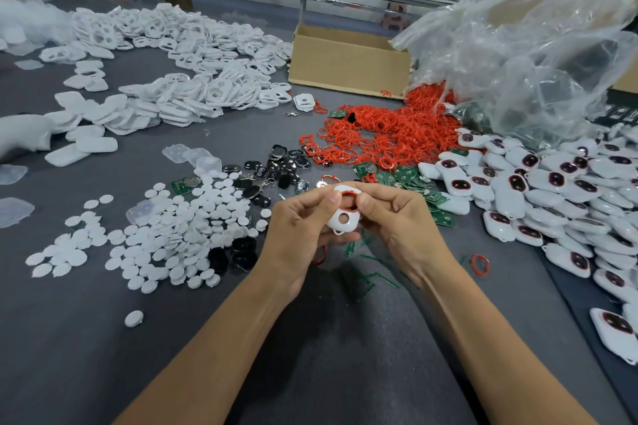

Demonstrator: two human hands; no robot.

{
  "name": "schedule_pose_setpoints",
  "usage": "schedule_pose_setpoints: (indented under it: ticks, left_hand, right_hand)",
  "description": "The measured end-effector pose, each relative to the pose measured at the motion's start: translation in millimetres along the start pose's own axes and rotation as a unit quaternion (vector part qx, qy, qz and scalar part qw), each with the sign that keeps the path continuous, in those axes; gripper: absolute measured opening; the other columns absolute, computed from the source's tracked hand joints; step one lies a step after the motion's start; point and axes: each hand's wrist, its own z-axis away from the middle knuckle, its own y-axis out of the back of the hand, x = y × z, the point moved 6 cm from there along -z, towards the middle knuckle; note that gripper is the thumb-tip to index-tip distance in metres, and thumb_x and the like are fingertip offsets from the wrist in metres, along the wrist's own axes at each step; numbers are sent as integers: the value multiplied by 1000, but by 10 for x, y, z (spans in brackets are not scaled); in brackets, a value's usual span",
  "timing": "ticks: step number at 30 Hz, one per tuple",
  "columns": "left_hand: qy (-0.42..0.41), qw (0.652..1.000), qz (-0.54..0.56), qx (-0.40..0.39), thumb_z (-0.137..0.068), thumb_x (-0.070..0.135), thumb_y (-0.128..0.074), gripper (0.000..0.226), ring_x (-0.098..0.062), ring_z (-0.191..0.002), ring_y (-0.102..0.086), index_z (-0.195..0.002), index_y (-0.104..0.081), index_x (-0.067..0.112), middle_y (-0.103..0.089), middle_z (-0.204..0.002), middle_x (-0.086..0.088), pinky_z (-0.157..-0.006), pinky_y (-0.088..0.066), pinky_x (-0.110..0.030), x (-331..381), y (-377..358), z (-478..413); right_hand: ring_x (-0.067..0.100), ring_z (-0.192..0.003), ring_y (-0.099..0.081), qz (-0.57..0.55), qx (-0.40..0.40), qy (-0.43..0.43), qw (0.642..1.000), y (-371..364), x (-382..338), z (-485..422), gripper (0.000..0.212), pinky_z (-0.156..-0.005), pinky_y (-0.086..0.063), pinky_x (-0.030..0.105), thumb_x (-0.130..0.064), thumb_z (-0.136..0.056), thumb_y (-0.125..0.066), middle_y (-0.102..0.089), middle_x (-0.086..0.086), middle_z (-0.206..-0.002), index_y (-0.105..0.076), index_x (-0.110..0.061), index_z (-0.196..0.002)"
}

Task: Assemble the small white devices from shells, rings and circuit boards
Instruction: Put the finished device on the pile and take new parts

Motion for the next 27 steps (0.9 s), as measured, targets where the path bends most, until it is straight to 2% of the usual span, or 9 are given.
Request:
schedule_pose_setpoints:
  ticks: [3,7,10,13,16,19,21,23,27]
  left_hand:
    - [-6,1000,-16,13,-92,16,-58,23,-26,-80,-69,-107,-72,6,-73,-94,-17,-63,-60,-30,-8,-3,-3]
    - [-9,999,-16,29,-94,13,-57,18,-22,-74,-69,-101,-73,9,-74,-88,-12,-62,-61,-30,-21,8,-15]
    - [-3,999,0,42,-95,13,-57,18,-19,-74,-70,-96,-75,15,-74,-90,-11,-67,-62,-32,-44,6,-27]
    - [0,999,10,40,-94,14,-59,17,-18,-79,-70,-96,-76,17,-74,-91,-10,-65,-61,-30,-51,-20,-18]
    - [2,999,13,44,-94,12,-59,21,-13,-75,-70,-91,-78,21,-75,-85,-5,-60,-58,-25,-42,-31,8]
    - [10,998,5,58,-94,15,-60,23,-11,-68,-70,-86,-79,25,-75,-82,-2,-66,-51,-33,-57,-12,31]
    - [17,998,8,66,-94,16,-60,20,-12,-67,-67,-90,-78,23,-74,-82,-3,-65,-53,-33,-67,3,45]
    - [27,997,30,63,-94,14,-58,18,-12,-70,-67,-93,-76,17,-74,-84,-4,-57,-57,-26,-65,8,51]
    - [48,996,53,52,-95,13,-57,19,-14,-70,-69,-95,-75,13,-74,-85,-6,-56,-57,-24,-56,4,55]
  right_hand:
    - [26,-82,-68,40,17,14,999,7,-6,-5,21,-78,-56,32,0,-89,-55,-72,20,-91,-68,2,-105]
    - [20,-80,-71,84,41,48,994,-14,-31,-7,21,-76,-57,29,3,-89,-58,-74,12,-89,-70,-5,-104]
    - [8,-79,-70,229,116,157,954,-24,-159,42,31,-73,-55,22,4,-81,-68,-74,-12,-86,-71,-24,-92]
    - [-1,-75,-68,310,153,254,903,-83,-238,124,33,-72,-52,15,5,-78,-68,-69,-22,-81,-71,-27,-86]
    - [-1,-73,-67,353,186,307,864,-91,-233,161,24,-70,-51,14,6,-77,-68,-67,-17,-77,-73,-17,-84]
    - [4,-71,-65,388,203,341,832,-147,-213,198,14,-68,-52,17,5,-79,-67,-71,-6,-79,-73,-7,-84]
    - [5,-70,-65,396,202,353,823,-176,-203,216,13,-67,-52,18,5,-80,-67,-73,-2,-80,-73,-5,-85]
    - [6,-70,-66,396,198,358,822,-187,-201,228,13,-67,-53,21,5,-80,-67,-73,-1,-82,-73,-4,-86]
    - [12,-75,-69,389,189,357,828,-198,-198,228,15,-69,-56,27,8,-81,-66,-74,1,-86,-74,-3,-88]
